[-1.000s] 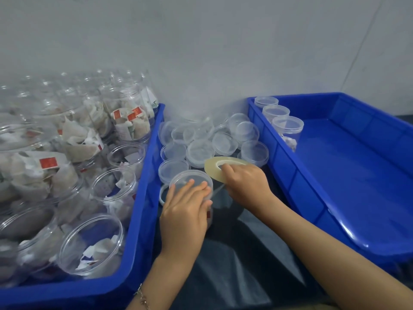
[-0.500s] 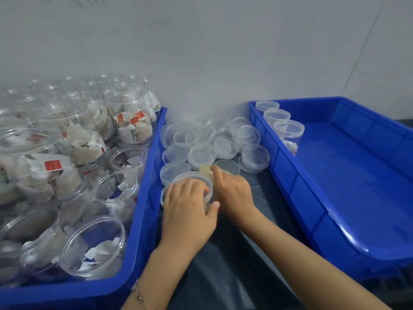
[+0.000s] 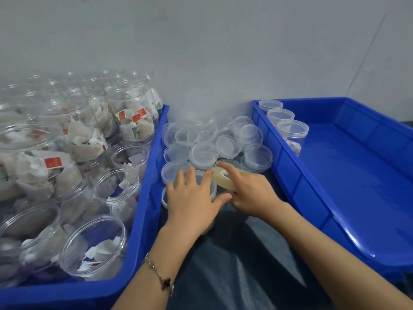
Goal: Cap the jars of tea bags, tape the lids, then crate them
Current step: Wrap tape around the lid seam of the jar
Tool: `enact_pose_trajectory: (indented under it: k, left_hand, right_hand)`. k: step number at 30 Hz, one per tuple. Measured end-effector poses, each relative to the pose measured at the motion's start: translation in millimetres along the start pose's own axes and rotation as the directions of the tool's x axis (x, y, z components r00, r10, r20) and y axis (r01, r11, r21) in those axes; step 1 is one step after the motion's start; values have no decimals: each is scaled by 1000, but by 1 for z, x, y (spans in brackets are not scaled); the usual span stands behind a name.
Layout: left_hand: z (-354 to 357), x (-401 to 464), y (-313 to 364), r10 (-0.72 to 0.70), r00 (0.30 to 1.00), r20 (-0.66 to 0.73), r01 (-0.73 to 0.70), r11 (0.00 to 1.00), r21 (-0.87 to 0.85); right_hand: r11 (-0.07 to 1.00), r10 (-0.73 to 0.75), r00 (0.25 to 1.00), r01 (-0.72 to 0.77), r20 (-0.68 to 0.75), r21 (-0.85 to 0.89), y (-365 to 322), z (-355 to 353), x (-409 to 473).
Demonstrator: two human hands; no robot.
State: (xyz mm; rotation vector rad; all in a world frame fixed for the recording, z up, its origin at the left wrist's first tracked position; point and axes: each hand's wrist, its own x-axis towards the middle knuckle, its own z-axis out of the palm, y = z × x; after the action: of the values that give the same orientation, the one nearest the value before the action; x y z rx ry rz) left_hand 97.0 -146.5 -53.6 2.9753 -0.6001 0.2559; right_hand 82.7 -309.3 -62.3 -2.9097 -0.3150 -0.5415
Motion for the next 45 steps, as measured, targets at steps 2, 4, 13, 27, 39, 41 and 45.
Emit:
enact_pose_trajectory:
  k: [2, 4, 13, 27, 39, 41, 45]
  left_hand:
    - [0, 0, -1, 9, 1000, 8, -9, 1000, 14]
    - [1, 0, -2, 9, 1000, 16, -9, 1000, 22]
    - [-1, -1, -1, 17, 1000, 25, -17, 1000, 10]
    - [1, -3, -3, 32, 999, -8, -32, 999, -12]
    - [6, -1, 8, -66, 985, -157, 57, 996, -63]
    - [6, 0, 7, -87, 983, -161, 77, 994, -72]
    - [7, -1, 9, -106, 979, -175, 91, 992, -92]
  right_hand:
    - [995, -7, 1000, 4, 31, 102, -1, -8, -1]
    - [989, -14, 998, 5, 64, 149, 0, -13, -7]
    - [980, 27, 1000, -29, 11, 195, 7, -23, -28]
    - [971, 117, 990, -129, 74, 203, 9, -5, -2]
    - [999, -19, 996, 23, -83, 45, -3, 3, -5]
    - [1000, 10, 999, -9, -46, 30, -8, 9, -4]
    - [988, 61, 997, -55, -40, 141, -6, 10, 0]
